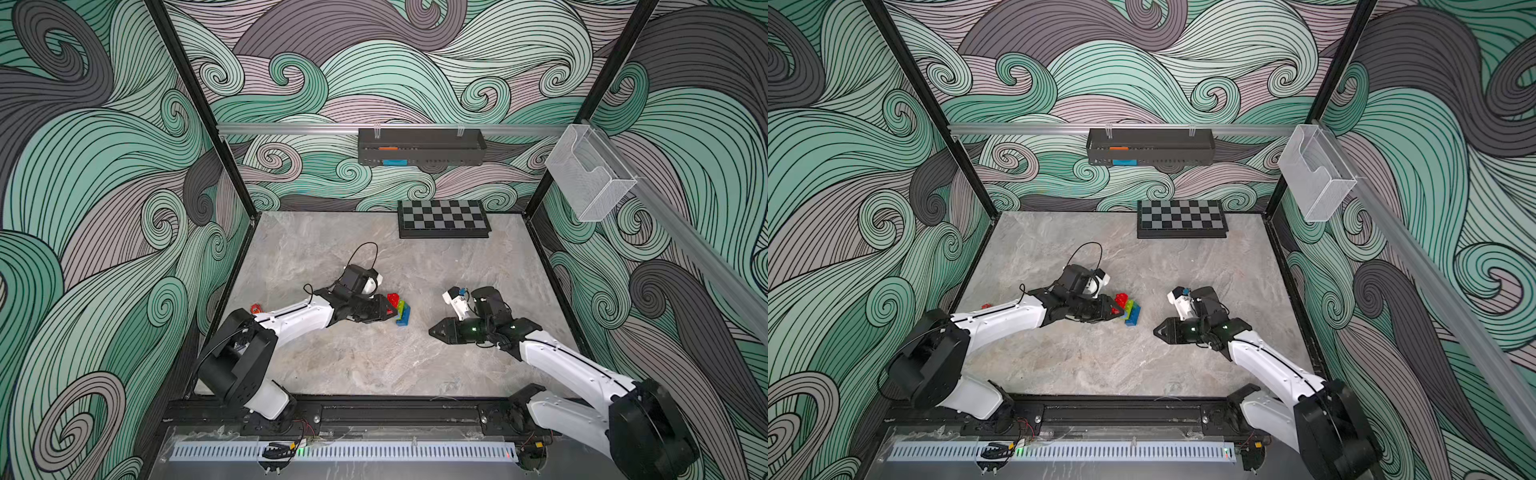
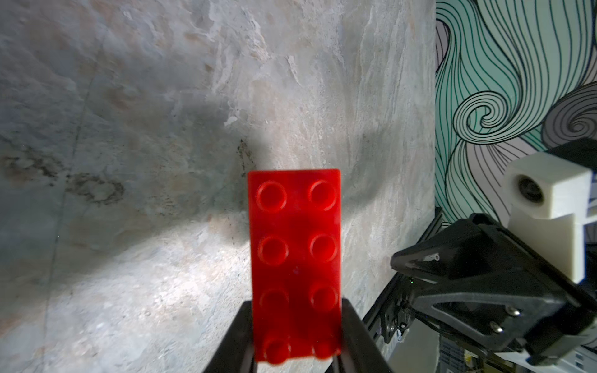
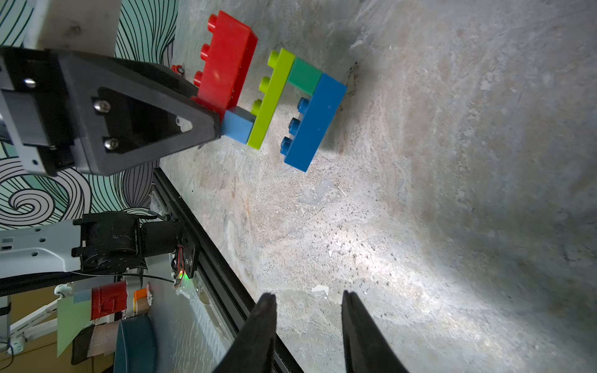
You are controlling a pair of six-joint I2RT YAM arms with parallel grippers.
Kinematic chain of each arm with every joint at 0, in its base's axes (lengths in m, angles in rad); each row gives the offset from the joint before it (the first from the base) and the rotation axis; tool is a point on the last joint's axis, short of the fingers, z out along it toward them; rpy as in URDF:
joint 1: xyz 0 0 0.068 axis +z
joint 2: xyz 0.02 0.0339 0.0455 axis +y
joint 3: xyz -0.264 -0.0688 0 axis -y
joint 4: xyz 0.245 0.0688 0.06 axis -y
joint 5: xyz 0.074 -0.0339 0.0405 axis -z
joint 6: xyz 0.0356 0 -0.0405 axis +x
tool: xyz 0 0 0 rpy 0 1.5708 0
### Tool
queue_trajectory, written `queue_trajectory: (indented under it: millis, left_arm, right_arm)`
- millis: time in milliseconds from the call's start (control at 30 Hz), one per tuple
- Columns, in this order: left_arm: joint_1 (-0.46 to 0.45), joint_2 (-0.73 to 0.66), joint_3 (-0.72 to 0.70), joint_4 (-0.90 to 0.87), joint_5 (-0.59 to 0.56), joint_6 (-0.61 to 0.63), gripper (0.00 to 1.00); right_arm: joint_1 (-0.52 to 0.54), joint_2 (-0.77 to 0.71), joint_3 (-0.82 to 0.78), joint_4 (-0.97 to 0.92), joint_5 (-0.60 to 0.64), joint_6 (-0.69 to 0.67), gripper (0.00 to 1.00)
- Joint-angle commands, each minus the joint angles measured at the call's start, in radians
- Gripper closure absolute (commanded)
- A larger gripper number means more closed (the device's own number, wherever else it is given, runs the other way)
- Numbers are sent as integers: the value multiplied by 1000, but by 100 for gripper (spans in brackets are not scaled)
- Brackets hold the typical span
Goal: Assemble the number 5 with lego
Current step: Place the lego brick at the center of the board.
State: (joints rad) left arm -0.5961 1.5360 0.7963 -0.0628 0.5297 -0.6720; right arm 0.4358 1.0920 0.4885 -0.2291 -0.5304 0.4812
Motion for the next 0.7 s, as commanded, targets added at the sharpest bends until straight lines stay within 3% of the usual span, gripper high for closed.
queue_trajectory:
  millis: [0, 233, 367, 667]
  left_arm:
    - [17, 45, -10, 106, 103, -33, 72]
    - [45, 99, -23, 155, 133, -44, 65]
    - [62, 108, -23, 136, 120, -41, 50]
    - [109, 63, -41, 18, 22, -29, 36]
  right_arm:
    - [-9, -3, -2, -10, -13, -12, 63]
    - [-9, 6, 6, -14, -14, -20, 63]
    - [-11, 16, 10, -9, -15, -22, 62]
    - [-12, 83, 43, 23, -15, -36, 60]
